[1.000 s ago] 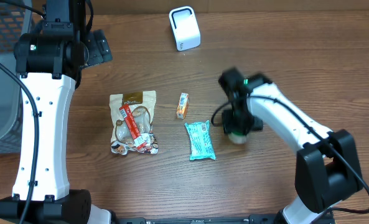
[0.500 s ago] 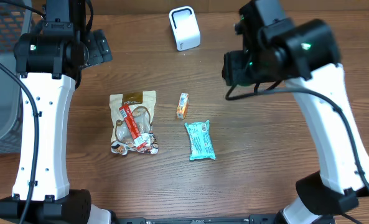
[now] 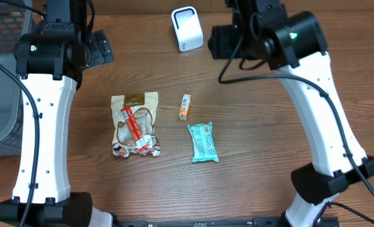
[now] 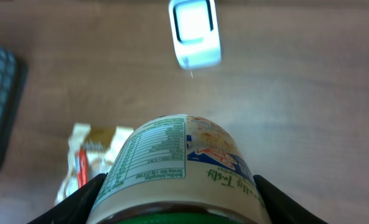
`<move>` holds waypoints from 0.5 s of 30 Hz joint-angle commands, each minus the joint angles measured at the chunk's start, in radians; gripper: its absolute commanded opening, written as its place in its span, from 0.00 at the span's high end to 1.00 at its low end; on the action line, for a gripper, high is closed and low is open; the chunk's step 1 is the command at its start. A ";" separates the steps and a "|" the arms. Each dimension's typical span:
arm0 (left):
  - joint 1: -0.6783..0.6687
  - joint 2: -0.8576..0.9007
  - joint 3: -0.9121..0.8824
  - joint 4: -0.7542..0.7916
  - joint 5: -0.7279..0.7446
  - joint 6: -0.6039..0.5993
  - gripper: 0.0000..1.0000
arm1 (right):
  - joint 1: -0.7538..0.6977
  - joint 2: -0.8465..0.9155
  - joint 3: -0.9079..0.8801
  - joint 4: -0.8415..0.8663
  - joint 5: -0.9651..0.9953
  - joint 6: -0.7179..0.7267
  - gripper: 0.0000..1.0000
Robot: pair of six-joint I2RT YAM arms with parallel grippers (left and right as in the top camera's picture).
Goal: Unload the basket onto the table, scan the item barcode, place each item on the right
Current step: 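Carry the jar to the white scanner and hold its label there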
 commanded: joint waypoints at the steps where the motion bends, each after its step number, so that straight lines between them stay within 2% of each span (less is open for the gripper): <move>1: -0.002 -0.007 0.008 0.001 -0.013 0.011 0.00 | 0.000 0.029 0.010 0.074 0.002 -0.007 0.71; 11: -0.002 -0.007 0.008 0.001 -0.013 0.011 0.00 | 0.000 0.226 0.010 0.369 0.002 -0.007 0.71; 15: -0.002 -0.007 0.008 0.001 -0.013 0.011 0.00 | 0.000 0.312 0.010 0.506 0.002 -0.007 0.79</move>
